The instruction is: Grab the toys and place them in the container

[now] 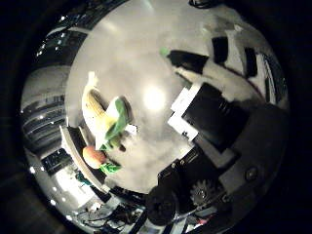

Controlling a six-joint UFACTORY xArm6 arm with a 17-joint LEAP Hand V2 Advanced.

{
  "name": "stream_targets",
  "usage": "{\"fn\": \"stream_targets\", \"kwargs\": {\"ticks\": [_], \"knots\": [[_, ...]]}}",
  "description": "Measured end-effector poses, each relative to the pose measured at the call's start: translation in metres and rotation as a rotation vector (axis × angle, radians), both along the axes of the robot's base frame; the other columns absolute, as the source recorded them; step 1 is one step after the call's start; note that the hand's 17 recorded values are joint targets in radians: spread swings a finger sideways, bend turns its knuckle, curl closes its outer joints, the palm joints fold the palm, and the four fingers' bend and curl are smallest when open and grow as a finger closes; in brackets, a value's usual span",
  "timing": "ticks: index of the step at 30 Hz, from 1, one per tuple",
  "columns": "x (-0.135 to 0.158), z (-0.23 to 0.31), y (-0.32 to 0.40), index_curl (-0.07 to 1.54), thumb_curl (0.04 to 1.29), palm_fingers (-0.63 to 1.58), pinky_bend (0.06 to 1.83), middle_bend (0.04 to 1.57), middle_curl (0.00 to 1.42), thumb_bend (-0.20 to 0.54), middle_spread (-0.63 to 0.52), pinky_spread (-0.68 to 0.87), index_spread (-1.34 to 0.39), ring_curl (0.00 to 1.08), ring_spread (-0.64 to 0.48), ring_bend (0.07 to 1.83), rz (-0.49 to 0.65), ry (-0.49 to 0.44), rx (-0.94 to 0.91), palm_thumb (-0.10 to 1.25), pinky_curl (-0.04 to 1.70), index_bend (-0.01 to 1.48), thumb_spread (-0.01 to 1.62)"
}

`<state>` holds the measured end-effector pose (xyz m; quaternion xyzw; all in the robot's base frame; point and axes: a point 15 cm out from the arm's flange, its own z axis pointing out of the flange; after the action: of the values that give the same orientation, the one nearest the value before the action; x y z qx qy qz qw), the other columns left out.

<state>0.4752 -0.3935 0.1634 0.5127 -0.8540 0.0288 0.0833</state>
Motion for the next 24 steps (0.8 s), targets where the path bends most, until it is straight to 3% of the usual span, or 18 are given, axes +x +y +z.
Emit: {"fn": "stream_targets", "kwargs": {"ticks": [3,8,12,15,17,18,19,20,22,24], "knots": [[0.004,0.041,0.010,0.69,0.50,1.19,1.29,1.26,0.70,-0.011,-0.14,-0.24,-0.27,0.59,-0.21,1.34,0.035,-0.037,-0.024,1.02,0.66,1.09,0.90],[-0.017,0.092,0.037,0.72,0.55,1.14,1.31,1.29,0.70,-0.017,-0.13,-0.22,-0.24,0.61,-0.20,1.37,0.082,-0.047,-0.034,1.04,0.73,1.13,0.88],[-0.025,0.098,0.050,0.72,0.55,1.13,1.29,1.31,0.70,-0.034,-0.13,-0.22,-0.24,0.62,-0.20,1.38,0.105,-0.050,-0.034,0.99,0.77,1.13,0.90],[-0.031,0.095,0.037,0.67,0.49,0.89,1.22,1.22,0.65,-0.042,-0.16,-0.32,-0.30,0.59,-0.24,1.34,0.086,-0.056,-0.040,0.84,0.73,0.83,0.98],[-0.041,0.089,0.023,0.59,0.45,0.44,1.19,1.03,0.60,-0.036,-0.18,-0.40,-0.38,0.57,-0.27,1.30,0.061,-0.051,-0.037,0.77,0.71,0.51,1.03],[-0.046,0.083,0.016,0.58,0.44,0.36,1.16,1.00,0.59,-0.035,-0.18,-0.39,-0.38,0.55,-0.27,1.27,0.049,-0.044,-0.032,0.76,0.69,0.50,1.03],[-0.051,0.074,0.010,0.58,0.43,0.00,1.02,0.90,0.55,-0.039,-0.15,-0.19,-0.37,0.54,-0.19,1.13,0.039,-0.034,-0.023,0.74,0.70,0.52,1.04],[-0.057,0.061,0.004,0.54,0.42,0.00,0.96,0.86,0.52,-0.037,-0.13,-0.06,-0.37,0.48,-0.15,1.04,0.028,-0.017,-0.010,0.71,0.65,0.51,1.05],[-0.069,0.039,-0.008,0.47,0.39,-0.04,0.90,0.67,0.43,-0.033,-0.04,0.25,-0.33,0.36,0.05,0.83,-0.002,0.010,0.014,0.67,0.54,0.45,1.06],[-0.078,0.019,-0.018,0.45,0.38,-0.04,0.88,0.60,0.40,-0.029,-0.01,0.36,-0.31,0.32,0.12,0.76,-0.025,0.029,0.033,0.66,0.51,0.41,1.07]]}}
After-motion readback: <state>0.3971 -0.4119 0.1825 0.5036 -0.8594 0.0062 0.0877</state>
